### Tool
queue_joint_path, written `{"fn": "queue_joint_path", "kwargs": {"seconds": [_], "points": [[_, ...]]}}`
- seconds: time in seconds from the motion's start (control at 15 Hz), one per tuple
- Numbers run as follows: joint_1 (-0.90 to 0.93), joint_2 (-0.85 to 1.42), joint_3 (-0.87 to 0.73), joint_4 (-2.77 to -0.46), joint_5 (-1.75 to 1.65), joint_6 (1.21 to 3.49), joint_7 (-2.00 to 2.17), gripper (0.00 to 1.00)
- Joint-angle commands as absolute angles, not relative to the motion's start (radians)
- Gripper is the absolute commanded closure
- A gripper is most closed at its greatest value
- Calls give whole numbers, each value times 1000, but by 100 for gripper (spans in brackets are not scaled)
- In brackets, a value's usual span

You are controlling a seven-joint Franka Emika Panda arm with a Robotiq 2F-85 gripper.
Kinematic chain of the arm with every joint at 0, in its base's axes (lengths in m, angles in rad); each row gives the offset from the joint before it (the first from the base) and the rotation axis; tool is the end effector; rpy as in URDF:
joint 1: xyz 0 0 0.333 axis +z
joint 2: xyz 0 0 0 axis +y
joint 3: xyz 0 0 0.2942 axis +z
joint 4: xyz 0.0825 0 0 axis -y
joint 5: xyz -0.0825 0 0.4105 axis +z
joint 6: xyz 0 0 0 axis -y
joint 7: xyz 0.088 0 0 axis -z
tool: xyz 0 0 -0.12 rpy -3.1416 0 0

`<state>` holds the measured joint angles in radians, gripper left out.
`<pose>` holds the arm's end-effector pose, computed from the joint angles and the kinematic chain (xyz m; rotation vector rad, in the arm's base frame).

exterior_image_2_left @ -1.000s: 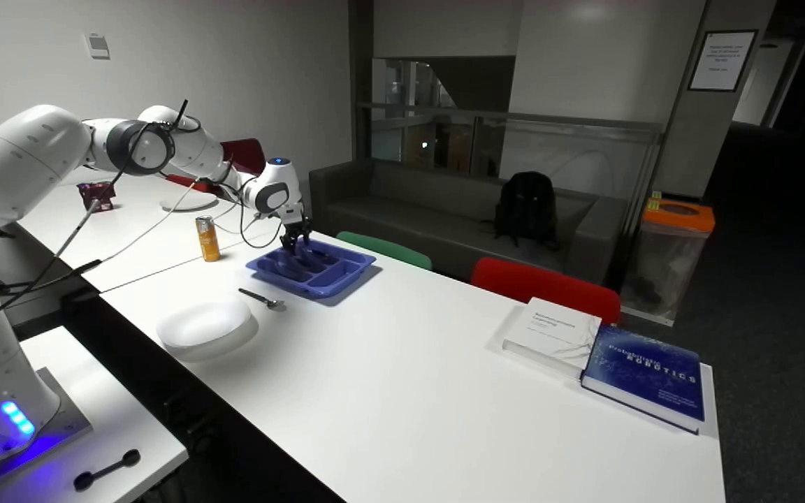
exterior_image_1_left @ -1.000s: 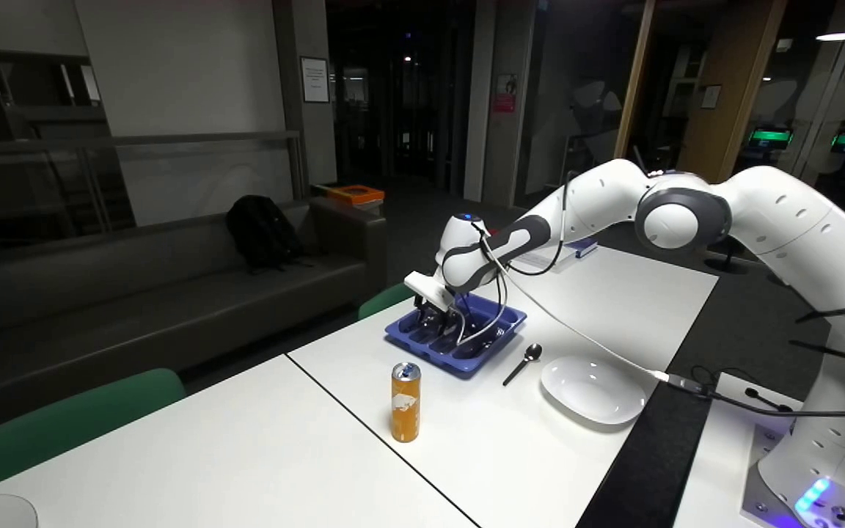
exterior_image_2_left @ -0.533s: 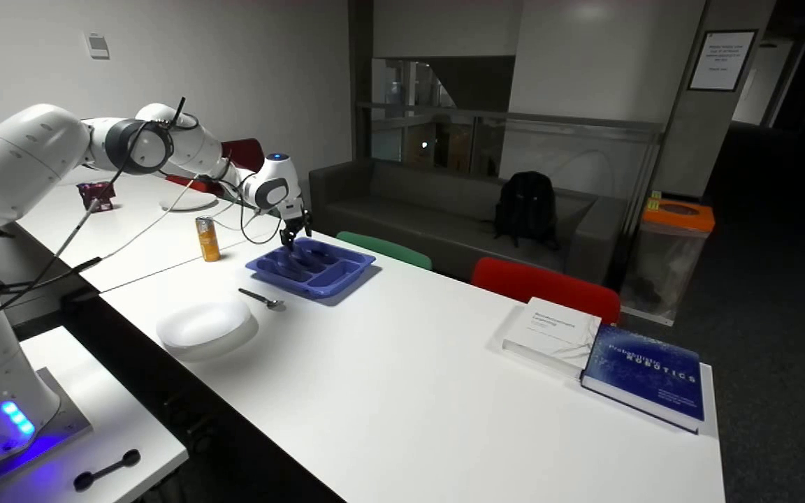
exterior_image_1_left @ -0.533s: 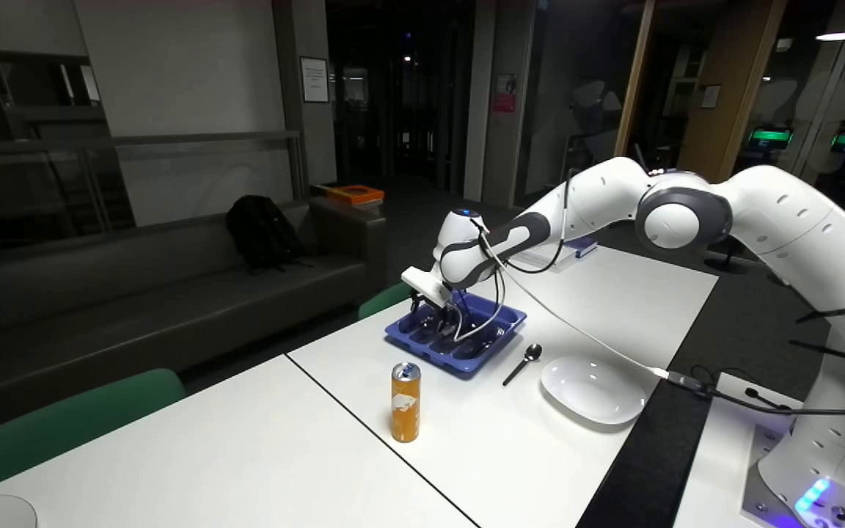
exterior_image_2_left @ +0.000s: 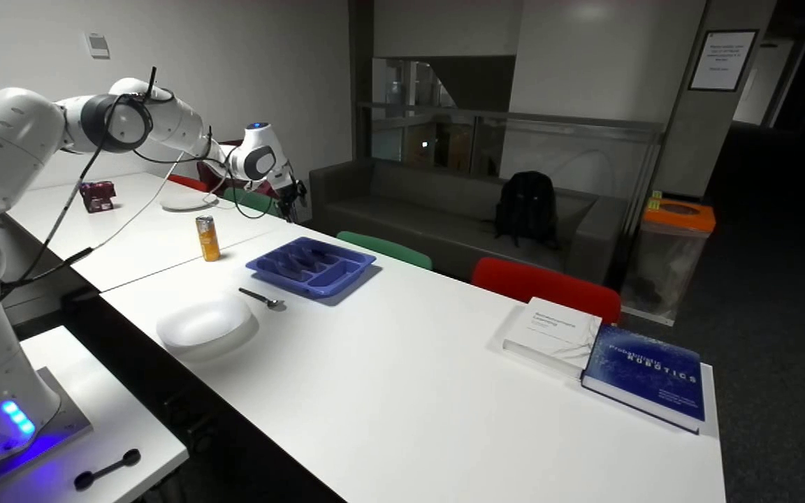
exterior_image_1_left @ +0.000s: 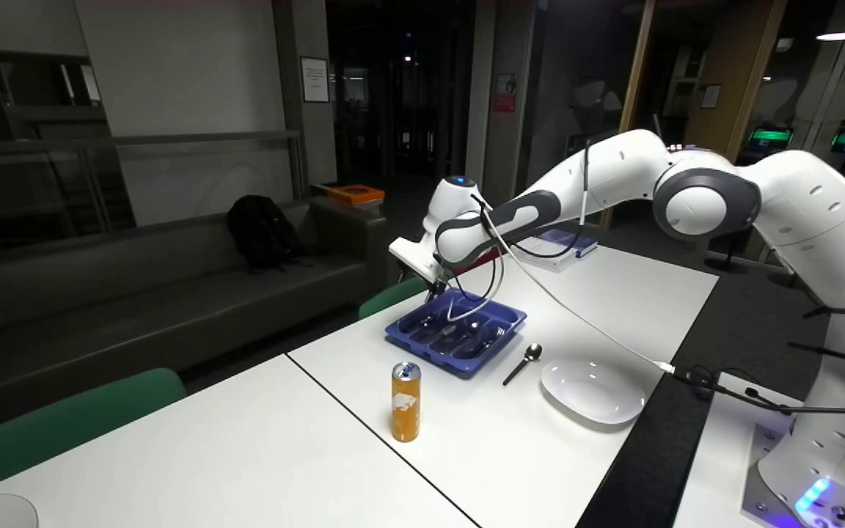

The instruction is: Put the knife in blue object

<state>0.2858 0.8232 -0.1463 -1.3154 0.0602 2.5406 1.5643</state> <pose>0.7787 0.1371 0.2500 -2.1685 1.8243 -0.4450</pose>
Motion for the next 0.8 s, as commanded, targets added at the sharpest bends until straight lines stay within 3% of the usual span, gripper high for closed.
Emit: {"fn": "queue_joint_path", "kwargs": {"seconds": [0.0, 0.73], "points": [[346, 633, -199, -1507, -46, 2515, 1603, 0], [235, 330, -60, -1802, -103, 2174, 1240, 0]]}}
